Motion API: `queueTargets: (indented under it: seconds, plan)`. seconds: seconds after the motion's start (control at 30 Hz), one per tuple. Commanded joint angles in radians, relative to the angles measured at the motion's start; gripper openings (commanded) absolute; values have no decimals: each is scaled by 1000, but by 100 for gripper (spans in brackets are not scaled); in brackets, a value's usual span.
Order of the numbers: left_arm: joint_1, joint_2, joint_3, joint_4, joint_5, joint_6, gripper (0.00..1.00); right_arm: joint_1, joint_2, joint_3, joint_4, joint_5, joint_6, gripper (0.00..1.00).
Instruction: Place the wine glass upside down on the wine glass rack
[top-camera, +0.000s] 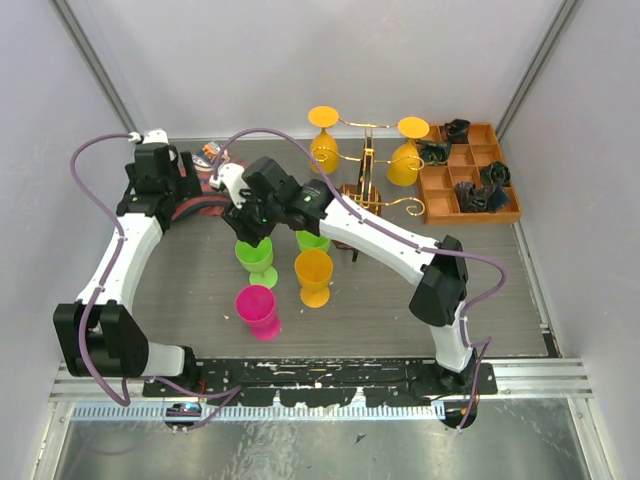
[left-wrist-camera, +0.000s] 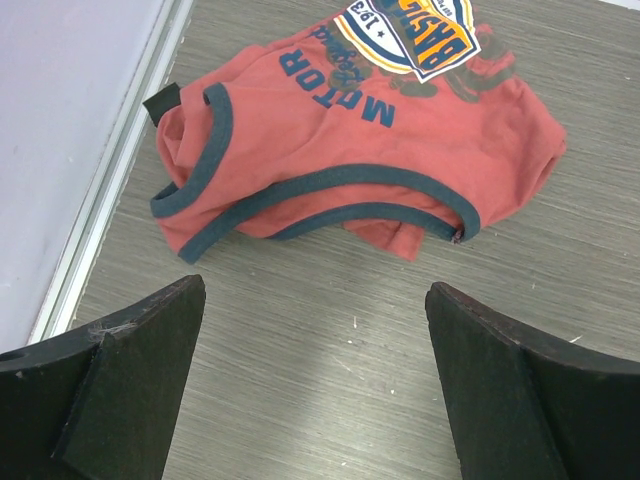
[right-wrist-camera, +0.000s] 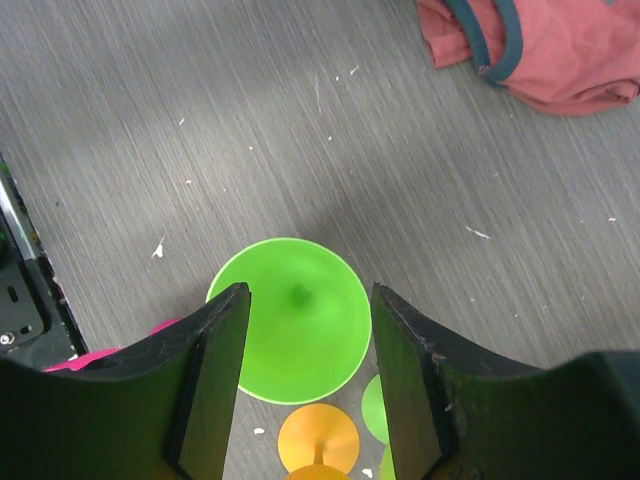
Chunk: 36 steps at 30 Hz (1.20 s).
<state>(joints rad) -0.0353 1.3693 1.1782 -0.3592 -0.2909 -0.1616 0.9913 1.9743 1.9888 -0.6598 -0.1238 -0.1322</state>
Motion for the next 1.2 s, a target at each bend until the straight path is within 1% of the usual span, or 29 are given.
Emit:
queueTargets:
  seconds: [0.0,0.2,0.37,0.53,0.7,1.17]
  plan:
    - [6,-32,-13,14,-23,-7,98,23,-9,46,-29,18,12,57]
    - [6,-34,-15,11,-27,-9,98,47,4,70,-84,-2,34,57]
    - [6,-34,-17,8,-25,-13,98,69,10,72,-100,-53,56,57]
    - [6,-43,-24,4,-25,-17,98,84,34,76,-145,-16,56,57]
    - [6,-49,-31,5,-27,-27,98,89,40,49,-152,32,51,56]
    - [6,-51,-25,-7,-27,-47,98,99,88,-2,-124,78,19,48]
